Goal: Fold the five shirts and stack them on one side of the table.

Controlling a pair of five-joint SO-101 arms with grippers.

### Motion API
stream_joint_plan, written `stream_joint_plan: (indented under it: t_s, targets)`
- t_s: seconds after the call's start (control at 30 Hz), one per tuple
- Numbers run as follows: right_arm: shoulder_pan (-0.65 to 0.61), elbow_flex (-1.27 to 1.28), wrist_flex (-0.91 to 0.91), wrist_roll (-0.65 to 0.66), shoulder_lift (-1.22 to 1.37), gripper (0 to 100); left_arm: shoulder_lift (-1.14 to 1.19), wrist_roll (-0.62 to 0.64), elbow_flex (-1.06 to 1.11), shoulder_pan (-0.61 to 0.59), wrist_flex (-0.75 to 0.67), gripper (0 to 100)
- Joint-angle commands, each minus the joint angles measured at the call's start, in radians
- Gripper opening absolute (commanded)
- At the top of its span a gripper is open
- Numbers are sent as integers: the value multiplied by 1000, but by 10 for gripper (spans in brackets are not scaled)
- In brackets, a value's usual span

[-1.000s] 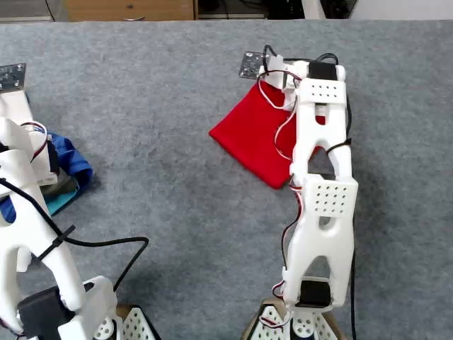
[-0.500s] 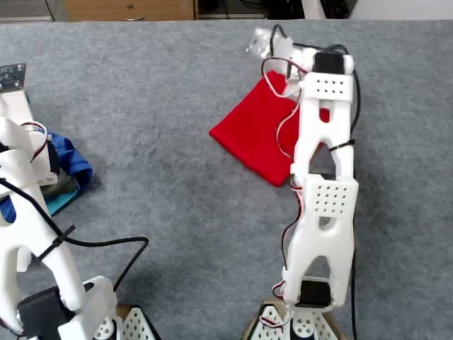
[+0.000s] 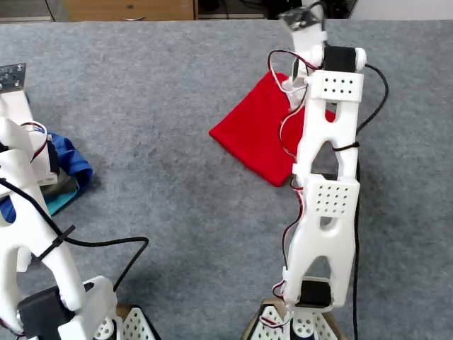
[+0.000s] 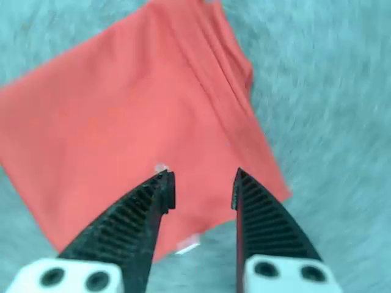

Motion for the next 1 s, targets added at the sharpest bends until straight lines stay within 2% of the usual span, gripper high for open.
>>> stream_joint_plan:
  t_s: [0.0,0.17,0.37,0.73,0.97]
  targets:
    - [-21,-44,20,-241,-38,170,-30,-8,-5,8,9,19]
    - [-22,-2,23,-431,-39,182,-30,-8,-5,8,9,19]
    - [-31,166,23,-614,-39,331,-30,-8,-5,8,9,19]
    - [-35,220,17,-667,-22,303,-21,-8,-5,9,9,19]
    - [-36,217,-8,-700,105,303,-19,-8,-5,9,9,19]
